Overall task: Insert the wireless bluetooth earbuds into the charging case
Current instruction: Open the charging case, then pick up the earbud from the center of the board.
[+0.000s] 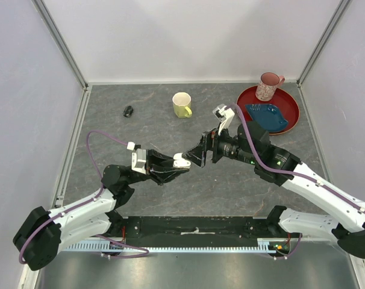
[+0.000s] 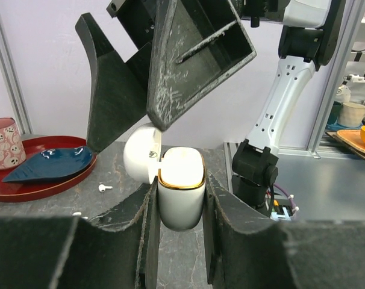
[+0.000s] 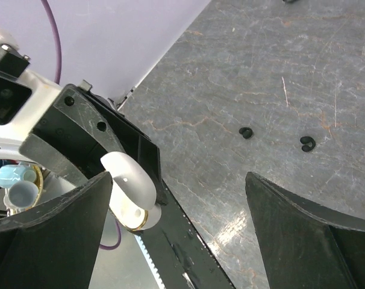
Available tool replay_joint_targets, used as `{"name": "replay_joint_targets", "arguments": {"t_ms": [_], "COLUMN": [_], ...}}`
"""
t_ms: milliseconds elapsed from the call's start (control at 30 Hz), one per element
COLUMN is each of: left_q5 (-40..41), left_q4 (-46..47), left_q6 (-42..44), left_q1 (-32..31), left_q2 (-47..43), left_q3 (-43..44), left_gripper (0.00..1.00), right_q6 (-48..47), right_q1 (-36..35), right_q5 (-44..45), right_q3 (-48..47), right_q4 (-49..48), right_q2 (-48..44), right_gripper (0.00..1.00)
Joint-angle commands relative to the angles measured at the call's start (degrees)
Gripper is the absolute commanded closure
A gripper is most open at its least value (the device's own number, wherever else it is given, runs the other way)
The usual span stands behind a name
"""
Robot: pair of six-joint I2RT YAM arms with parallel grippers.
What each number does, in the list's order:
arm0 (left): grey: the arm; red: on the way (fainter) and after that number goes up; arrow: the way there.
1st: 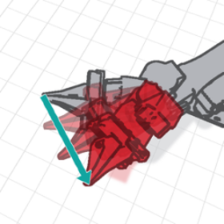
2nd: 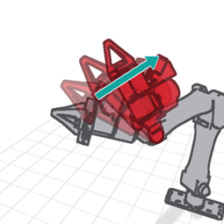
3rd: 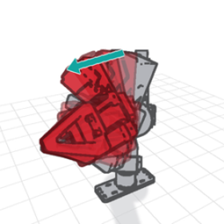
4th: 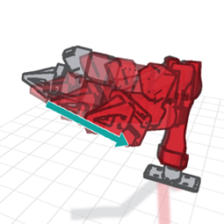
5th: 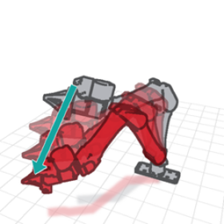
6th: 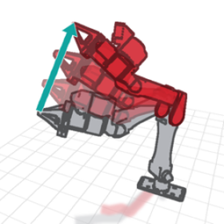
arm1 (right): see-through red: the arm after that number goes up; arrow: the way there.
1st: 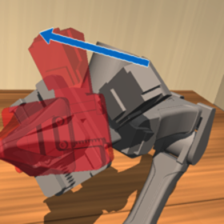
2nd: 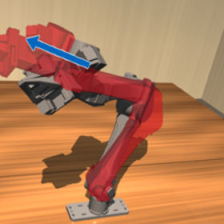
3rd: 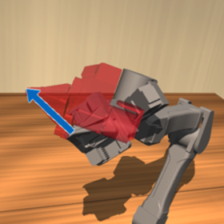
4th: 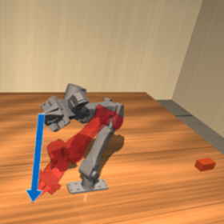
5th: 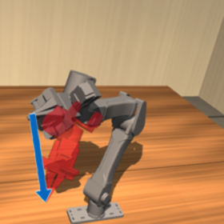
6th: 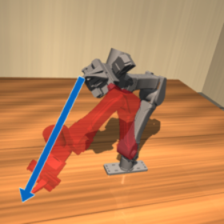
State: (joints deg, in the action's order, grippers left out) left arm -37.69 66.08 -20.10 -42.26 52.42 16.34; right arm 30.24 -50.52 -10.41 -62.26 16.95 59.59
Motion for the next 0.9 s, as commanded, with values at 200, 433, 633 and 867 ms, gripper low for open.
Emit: {"name": "replay_joint_targets", "arguments": {"t_ms": [200,433,633,867], "left_q5": [3.5,3.7,3.5,2.5], "left_q4": [-2.0,-5.8,-8.6,-12.0], "left_q6": [0.6,1.6,2.1,3.1], "left_q1": [-0.4,-0.4,-0.4,-0.4], "left_q2": [-4.3,-7.3,-11.0,-15.2], "left_q3": [-0.4,-0.3,-0.8,-1.2], "left_gripper": [0.98,0.98,0.98,0.98], "right_q6": [0.7,-0.8,-2.3,-7.0], "right_q1": [0.4,5.8,15.5,30.5], "right_q5": [1.9,19.8,32.3,22.4], "right_q3": [-0.8,-2.5,-2.9,0.9], "right_q4": [-6.6,4.6,17.4,18.8], "right_q2": [-6.1,-8.1,-5.6,0.2], "right_gripper": [0.02,0.02,0.11,0.11]}}
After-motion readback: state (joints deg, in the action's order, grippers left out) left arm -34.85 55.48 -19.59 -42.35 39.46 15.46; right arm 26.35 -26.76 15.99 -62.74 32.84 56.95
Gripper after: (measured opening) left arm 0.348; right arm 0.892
